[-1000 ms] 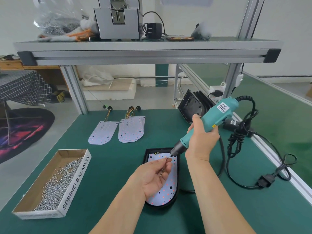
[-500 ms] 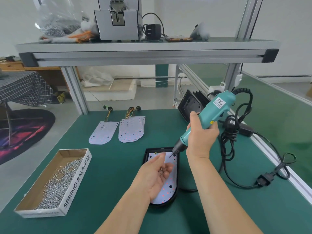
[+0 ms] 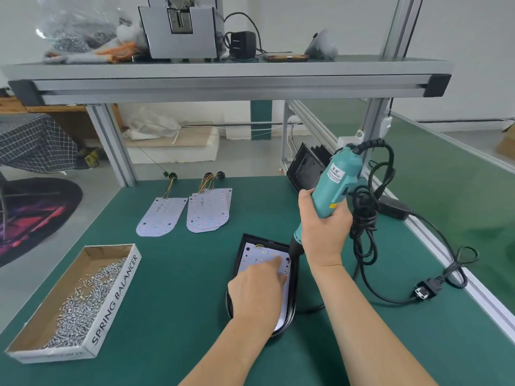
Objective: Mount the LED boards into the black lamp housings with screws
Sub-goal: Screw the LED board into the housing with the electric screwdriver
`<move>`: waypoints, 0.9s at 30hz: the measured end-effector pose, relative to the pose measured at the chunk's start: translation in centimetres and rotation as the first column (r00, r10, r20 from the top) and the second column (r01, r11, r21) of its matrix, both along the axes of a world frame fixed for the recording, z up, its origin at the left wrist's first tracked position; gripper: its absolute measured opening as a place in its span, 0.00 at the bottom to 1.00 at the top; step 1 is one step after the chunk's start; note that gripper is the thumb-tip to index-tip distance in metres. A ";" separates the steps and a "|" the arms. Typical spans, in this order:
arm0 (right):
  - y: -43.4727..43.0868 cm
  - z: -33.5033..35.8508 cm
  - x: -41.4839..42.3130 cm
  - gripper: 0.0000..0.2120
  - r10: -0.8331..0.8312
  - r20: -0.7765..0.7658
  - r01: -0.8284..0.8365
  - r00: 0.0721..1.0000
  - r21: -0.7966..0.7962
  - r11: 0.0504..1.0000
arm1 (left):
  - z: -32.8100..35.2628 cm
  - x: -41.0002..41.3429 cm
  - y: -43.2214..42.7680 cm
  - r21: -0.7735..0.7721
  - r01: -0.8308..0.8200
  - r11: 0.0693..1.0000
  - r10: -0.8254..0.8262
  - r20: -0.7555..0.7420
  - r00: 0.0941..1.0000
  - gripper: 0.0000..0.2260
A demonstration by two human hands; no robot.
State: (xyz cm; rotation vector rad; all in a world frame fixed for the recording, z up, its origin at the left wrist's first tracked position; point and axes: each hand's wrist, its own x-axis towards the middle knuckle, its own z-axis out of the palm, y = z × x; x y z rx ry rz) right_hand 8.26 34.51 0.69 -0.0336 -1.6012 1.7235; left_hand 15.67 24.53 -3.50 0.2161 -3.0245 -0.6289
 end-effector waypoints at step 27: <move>-0.3 -0.9 -0.2 0.14 0.031 -0.021 -0.030 0.999 0.057 0.998 | -0.2 -0.1 0.1 -0.072 0.010 0.997 -0.012 -0.036 0.999 0.11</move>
